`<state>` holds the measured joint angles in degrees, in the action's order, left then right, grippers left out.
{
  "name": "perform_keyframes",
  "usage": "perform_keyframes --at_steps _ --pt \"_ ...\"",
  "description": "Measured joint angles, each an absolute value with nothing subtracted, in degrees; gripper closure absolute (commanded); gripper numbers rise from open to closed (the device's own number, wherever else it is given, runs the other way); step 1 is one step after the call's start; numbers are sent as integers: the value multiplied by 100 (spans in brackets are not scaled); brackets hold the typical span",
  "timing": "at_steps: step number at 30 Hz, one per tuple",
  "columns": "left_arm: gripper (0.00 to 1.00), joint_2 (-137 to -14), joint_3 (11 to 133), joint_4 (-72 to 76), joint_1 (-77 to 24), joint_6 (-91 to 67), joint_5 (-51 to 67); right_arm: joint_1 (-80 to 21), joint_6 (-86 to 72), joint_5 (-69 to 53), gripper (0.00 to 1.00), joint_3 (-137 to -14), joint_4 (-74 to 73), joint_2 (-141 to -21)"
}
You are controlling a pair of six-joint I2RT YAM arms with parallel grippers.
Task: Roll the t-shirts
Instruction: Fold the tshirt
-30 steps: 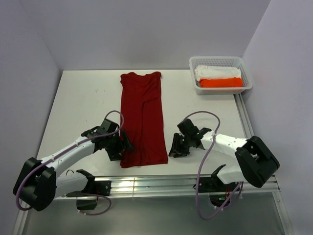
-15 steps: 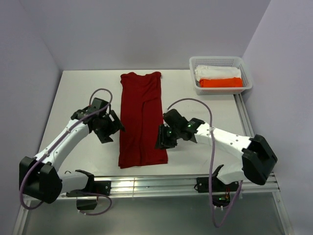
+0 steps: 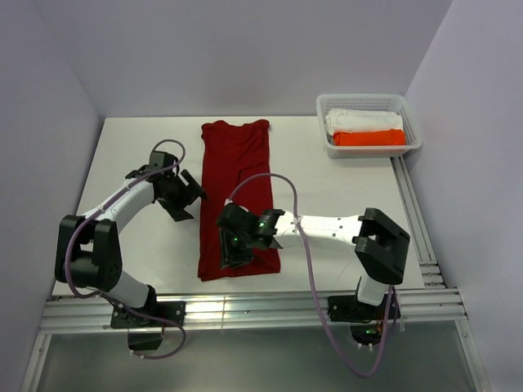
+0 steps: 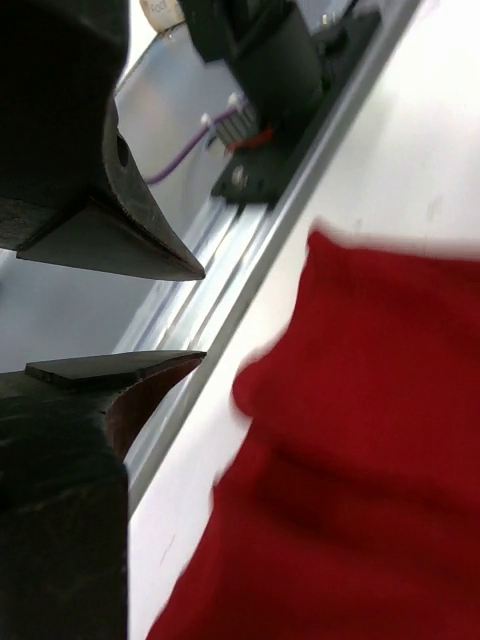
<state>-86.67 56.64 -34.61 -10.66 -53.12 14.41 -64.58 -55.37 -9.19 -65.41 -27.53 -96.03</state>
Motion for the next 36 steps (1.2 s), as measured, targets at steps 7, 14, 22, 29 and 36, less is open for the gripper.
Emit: perform_keyframes --at_steps 7,14,22,29,36 --pt "19 -8912 5717 -3183 -508 -5192 1844 -7041 -5605 -250 59 -7898 -3275 -10394" --pt "19 -8923 5723 -3192 209 -5015 1933 -7214 -5815 198 60 -8353 -3844 -11321" --pt "19 -8923 5723 -3194 270 -4871 1984 -7225 -5992 497 60 -8521 -4254 -11622" --pt "19 -8921 5723 -3221 270 -4759 1994 -7225 -6029 539 66 -8694 -4276 -11747" --pt "19 -8921 5723 -3234 270 -4713 2012 -7225 -6038 513 81 -8744 -4287 -11865"
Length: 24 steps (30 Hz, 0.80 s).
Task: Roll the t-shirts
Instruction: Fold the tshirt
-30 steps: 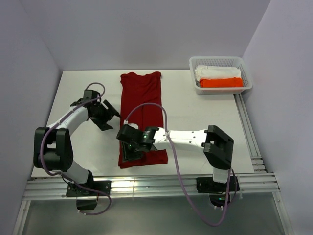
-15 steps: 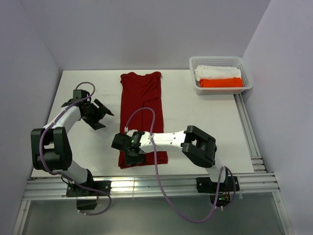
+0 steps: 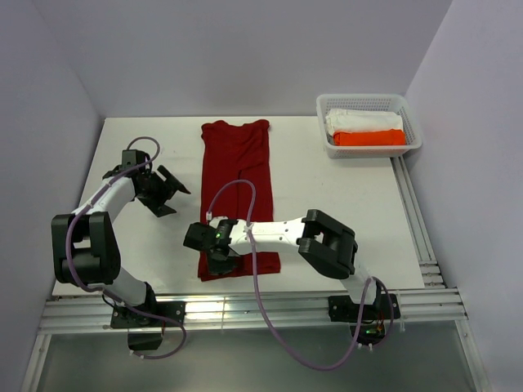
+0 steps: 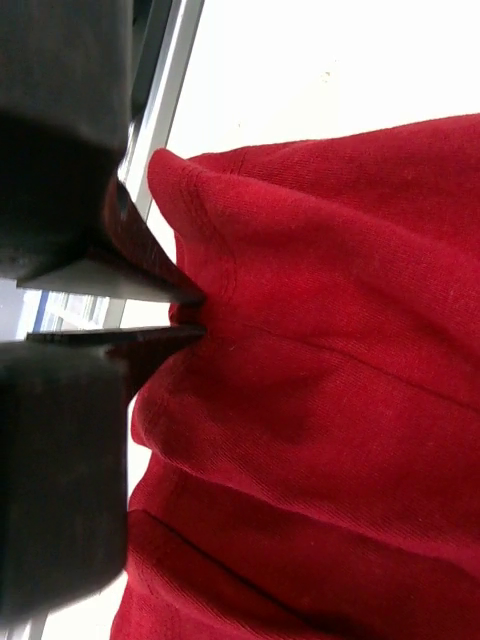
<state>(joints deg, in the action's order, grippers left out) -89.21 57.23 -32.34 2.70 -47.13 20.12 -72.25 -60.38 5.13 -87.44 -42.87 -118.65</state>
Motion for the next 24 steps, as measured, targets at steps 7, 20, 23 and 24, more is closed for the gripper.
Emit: perform_keyframes --at_steps 7,20,23,24 --pt "19 -8921 5723 -3236 270 -4661 2014 -7225 -6040 552 98 -8753 -4318 -11865" --pt "20 -8831 5723 -3286 270 -4613 2058 -7223 -6016 862 99 -8864 -4742 -11507" --pt "20 -8799 5723 -3288 270 -4609 2080 -7212 -6016 849 98 -8842 -4753 -11340" --pt "20 -8792 5723 -3288 268 -4606 2086 -7212 -6018 827 96 -8816 -4718 -11299"
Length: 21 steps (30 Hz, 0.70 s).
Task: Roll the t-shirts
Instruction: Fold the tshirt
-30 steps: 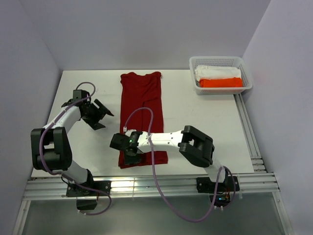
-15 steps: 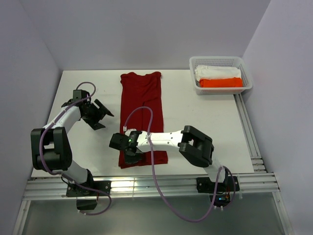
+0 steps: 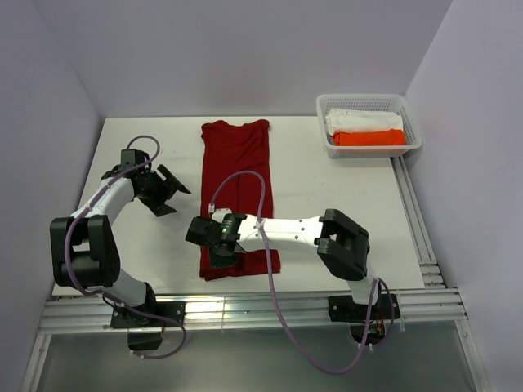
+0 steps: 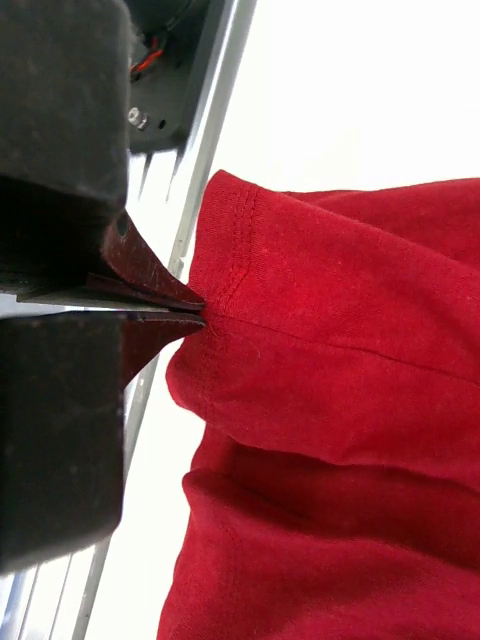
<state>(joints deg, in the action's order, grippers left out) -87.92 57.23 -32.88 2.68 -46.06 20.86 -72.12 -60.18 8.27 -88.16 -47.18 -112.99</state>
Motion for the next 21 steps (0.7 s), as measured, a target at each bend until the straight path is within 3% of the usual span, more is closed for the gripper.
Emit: perform_keyframes --at_steps 12,14,21 --pt "20 -8790 5723 -3494 189 -4460 2112 -7212 -5946 353 93 -8691 -4353 -11251" --pt "20 -8790 5725 -3509 183 -4429 2119 -7212 -5927 309 100 -8667 -4274 -11251" --pt "19 -8372 5531 -3588 40 -4386 2163 -7179 -5937 257 100 -8501 -4139 -11251"
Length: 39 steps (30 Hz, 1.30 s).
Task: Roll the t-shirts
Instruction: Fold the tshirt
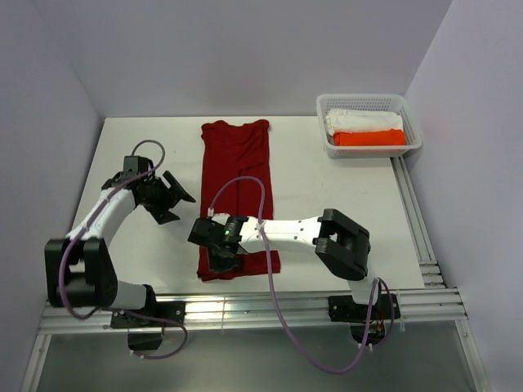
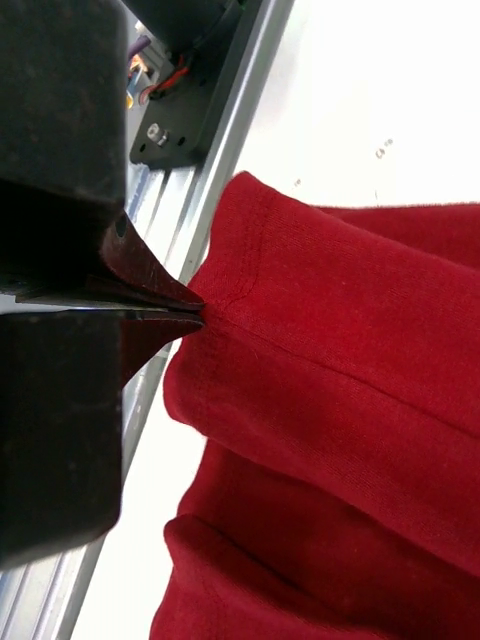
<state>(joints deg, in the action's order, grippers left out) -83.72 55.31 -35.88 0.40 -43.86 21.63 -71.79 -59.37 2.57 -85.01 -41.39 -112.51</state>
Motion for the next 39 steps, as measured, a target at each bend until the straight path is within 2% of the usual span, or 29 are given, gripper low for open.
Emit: perform_keyframes --at_steps 11,16,22,25,30,36,39 --pt "18 -5177 3529 -4230 -703 -5310 2237 -6779 -6259 21 100 -7616 -3439 -11050" --pt "18 -4622 3105 -4344 -1389 -6130 2178 -6696 -6346 -10 100 -7614 -3218 -10956" --pt "17 -4801 3033 -4134 -2056 -6869 1957 -6670 -6407 -121 100 -7601 -3068 -10892" --pt "17 -5387 3205 -4012 -2084 -6919 1837 -6663 -6407 -204 100 -7550 -3044 -10857" --pt "16 -6884 4082 -3970 -2082 -6744 1658 -6659 -6381 -242 100 -7332 -3124 -10560" --pt "16 -7540 4788 -3771 -2056 -6558 1597 -6659 -6276 -239 99 -7210 -3133 -10302" --pt "16 -7942 5168 -3758 -2049 -6427 1555 -6659 -6191 -244 96 -7116 -3146 -10294"
